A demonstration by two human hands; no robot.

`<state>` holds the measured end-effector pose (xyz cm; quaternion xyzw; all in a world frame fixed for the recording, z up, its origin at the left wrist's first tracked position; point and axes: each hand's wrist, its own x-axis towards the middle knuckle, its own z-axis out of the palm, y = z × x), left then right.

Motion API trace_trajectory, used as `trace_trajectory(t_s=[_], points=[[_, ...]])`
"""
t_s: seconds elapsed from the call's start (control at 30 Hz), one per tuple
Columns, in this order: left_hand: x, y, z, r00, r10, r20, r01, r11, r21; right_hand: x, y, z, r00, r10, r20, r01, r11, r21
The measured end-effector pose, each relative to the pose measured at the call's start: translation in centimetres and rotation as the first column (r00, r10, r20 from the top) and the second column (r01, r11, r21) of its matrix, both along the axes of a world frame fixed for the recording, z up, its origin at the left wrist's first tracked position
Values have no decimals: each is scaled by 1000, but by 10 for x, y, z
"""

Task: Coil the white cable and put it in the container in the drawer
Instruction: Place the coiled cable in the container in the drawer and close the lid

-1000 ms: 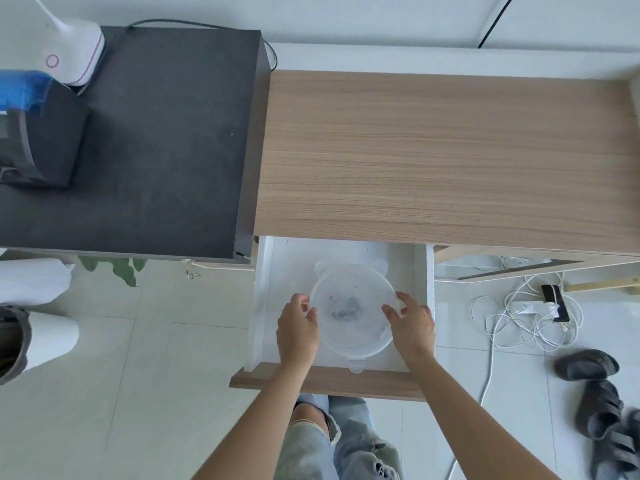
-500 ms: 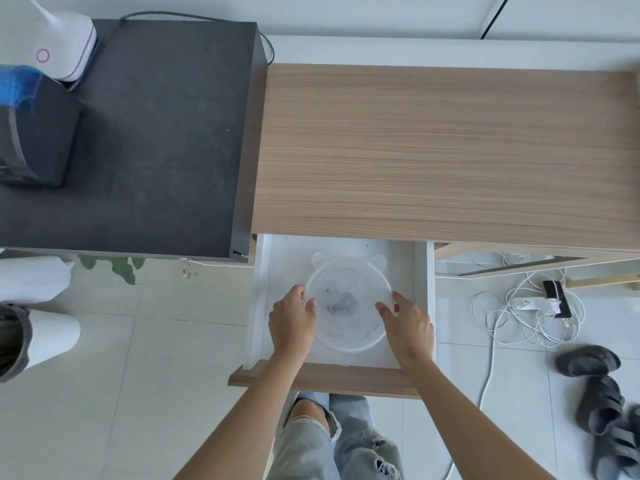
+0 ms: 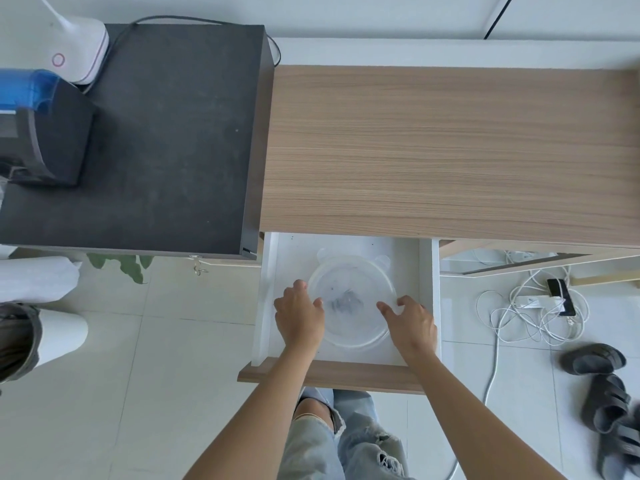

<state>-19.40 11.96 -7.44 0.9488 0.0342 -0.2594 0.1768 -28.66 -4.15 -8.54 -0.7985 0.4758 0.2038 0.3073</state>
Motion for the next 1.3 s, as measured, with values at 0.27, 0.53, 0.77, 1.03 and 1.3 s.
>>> trace_trajectory(t_s=[0.27, 0.53, 0.77, 1.03, 1.3], points=[[-17, 3, 1, 1000, -17, 14, 18, 995, -98, -14, -2, 5, 991, -61, 120, 53, 996, 74], [-20, 1, -1, 999, 1, 49, 5, 990, -139, -23, -13, 0, 981, -125, 150, 94, 975, 203], [-9, -1, -6, 998, 45, 41, -36, 980, -196, -14, -17, -8, 982, -105, 156, 72, 976, 206], [24, -8, -6, 997, 72, 26, -65, 976, -210, 11, -27, -12, 941, -213, 261, 153, 961, 232], [23, -11, -8, 998, 55, 13, -51, 975, -216, 6, -31, -16, 912, -280, 300, 224, 952, 208]])
